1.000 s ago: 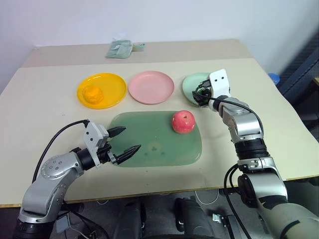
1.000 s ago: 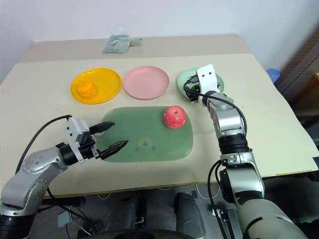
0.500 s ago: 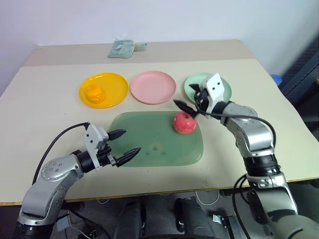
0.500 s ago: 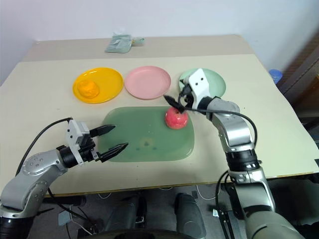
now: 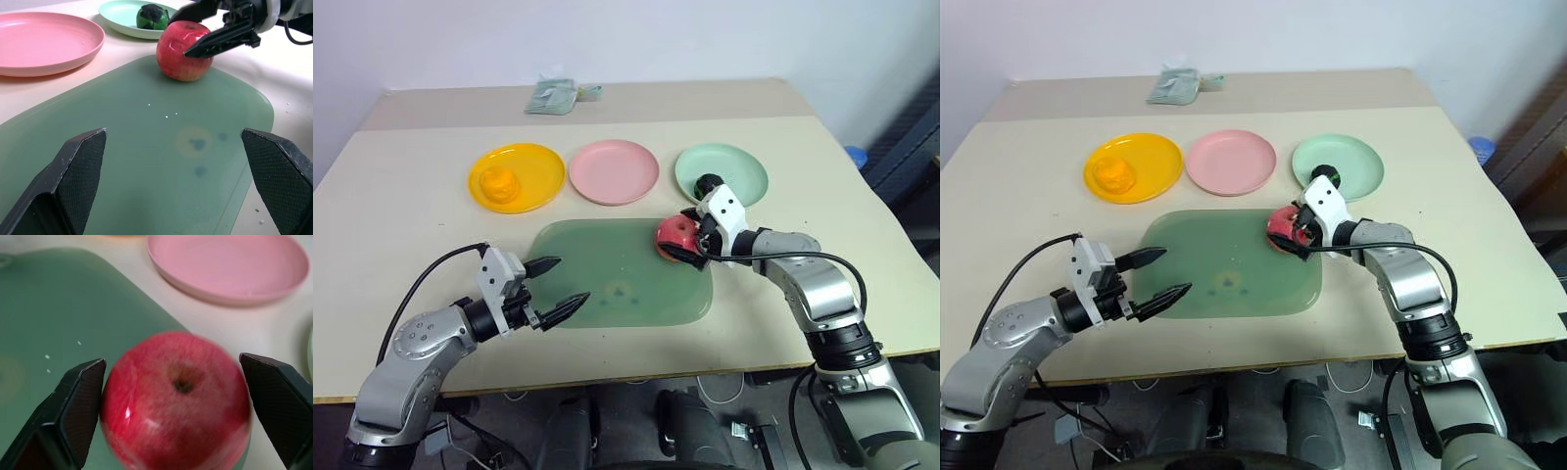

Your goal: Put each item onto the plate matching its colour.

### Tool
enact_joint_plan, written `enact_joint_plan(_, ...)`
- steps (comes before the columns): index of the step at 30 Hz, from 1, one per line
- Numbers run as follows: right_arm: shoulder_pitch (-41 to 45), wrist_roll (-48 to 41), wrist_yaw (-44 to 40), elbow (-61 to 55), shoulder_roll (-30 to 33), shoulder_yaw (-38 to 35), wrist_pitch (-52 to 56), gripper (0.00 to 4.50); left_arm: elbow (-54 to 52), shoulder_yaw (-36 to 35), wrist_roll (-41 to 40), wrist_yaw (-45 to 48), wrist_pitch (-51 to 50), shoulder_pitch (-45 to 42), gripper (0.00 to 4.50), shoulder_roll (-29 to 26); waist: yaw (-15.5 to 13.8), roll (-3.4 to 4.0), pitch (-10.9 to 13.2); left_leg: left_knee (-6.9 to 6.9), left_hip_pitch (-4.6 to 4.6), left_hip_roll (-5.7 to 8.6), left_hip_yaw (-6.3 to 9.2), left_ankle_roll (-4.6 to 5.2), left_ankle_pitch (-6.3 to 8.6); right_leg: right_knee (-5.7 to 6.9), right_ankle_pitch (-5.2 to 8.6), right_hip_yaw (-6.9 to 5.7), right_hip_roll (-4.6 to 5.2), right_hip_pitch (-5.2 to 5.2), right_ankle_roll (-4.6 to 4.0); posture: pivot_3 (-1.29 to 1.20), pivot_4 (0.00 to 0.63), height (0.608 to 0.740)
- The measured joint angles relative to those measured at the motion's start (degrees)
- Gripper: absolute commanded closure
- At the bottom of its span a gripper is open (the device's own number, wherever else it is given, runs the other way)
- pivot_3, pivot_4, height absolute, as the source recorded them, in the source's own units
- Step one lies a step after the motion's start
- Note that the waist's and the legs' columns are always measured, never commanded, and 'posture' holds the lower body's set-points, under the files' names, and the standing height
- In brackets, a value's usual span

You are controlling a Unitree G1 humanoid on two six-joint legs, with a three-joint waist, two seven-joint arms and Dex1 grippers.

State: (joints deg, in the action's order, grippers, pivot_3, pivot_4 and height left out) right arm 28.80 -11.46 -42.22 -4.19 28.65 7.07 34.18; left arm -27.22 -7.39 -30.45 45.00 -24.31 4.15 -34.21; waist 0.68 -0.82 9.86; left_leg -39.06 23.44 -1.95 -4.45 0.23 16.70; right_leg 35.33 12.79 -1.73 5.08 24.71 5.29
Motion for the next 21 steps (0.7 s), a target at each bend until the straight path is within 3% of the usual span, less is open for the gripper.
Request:
enact_joint_plan(2,0.0,0.0,-0.3,-0.1,0.0,0.0,0.2,1.19,0.0,0.0,0.0,-0.1,0.0,-0.3,0.00,0.0,0.0,0.00,0.0,0.00,0.00,0.00,0.00,0.00,0.00,0.00,0.00,0.00,0.00,0.00,0.00,0.00,0.150,0.740)
enact_joint_plan(7,0.2,0.0,0.0,-0.1,-0.6,0.0,0.2,1.19,0.0,0.0,0.0,-0.2,-0.1,-0.4,0.00,0.0,0.1,0.00,0.0,0.00,0.00,0.00,0.00,0.00,0.00,0.00,0.00,0.00,-0.01,0.00,0.00,0.00,0.150,0.740)
enact_joint_plan(12,5.6,-0.1,2.2,0.6,-6.4,0.0,0.1,1.19,0.1,0.0,0.0,-0.2,-0.1,-0.3,0.00,0.0,0.4,0.00,0.0,0.01,0.00,-0.03,0.00,0.00,0.00,0.05,-0.01,0.00,-0.06,0.04,0.02,0.00,0.150,0.740)
enact_joint_plan(15,13.4,1.1,7.6,7.7,-13.9,0.3,-1.3,1.19,0.5,-0.1,0.5,-0.3,0.2,-0.4,0.00,0.0,0.6,0.01,0.0,0.01,-0.01,-0.04,-0.02,-0.06,-0.03,0.15,-0.02,0.01,-0.09,0.08,0.02,0.00,0.150,0.740)
enact_joint_plan(21,27.5,5.0,16.6,34.7,-24.2,0.6,-12.4,1.19,1.3,-0.2,1.2,-1.0,1.0,0.1,0.00,0.5,0.2,0.01,0.0,0.01,0.07,0.01,-0.08,-0.07,-0.04,0.09,-0.02,0.00,-0.03,0.06,0.02,0.00,0.150,0.740)
